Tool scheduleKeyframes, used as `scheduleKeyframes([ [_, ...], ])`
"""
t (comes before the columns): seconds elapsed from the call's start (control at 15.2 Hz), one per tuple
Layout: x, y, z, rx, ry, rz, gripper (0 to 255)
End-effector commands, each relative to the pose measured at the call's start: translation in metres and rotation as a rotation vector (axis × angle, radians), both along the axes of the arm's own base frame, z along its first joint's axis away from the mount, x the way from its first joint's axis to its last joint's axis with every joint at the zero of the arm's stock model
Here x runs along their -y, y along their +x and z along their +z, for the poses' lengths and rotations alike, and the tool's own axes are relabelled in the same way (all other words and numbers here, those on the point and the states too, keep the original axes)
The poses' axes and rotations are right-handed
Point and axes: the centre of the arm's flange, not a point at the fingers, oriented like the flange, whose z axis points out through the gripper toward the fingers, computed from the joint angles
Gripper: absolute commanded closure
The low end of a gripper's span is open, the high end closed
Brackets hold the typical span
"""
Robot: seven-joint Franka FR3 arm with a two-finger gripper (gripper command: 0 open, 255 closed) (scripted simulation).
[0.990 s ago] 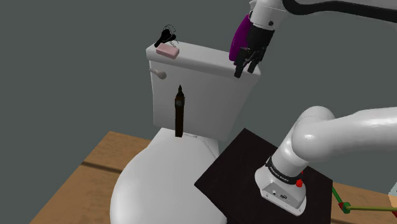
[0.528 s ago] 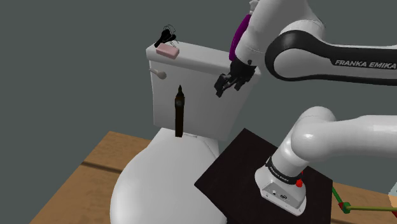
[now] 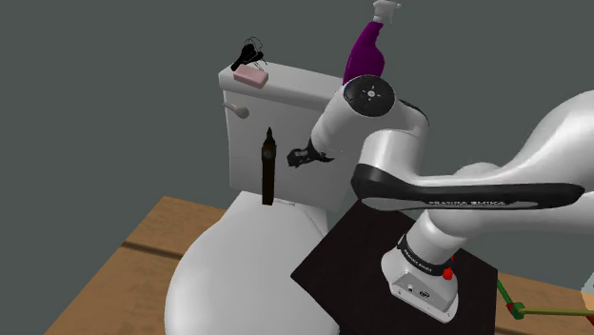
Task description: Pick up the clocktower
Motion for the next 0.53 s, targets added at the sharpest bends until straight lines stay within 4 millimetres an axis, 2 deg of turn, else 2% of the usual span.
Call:
scheduleKeyframes([
  [0.0,-0.012,0.014,-0.028,0.072,-0.040,-0.050,0],
  [0.46,-0.041,0.076,-0.120,0.305,-0.204,-0.225,0],
])
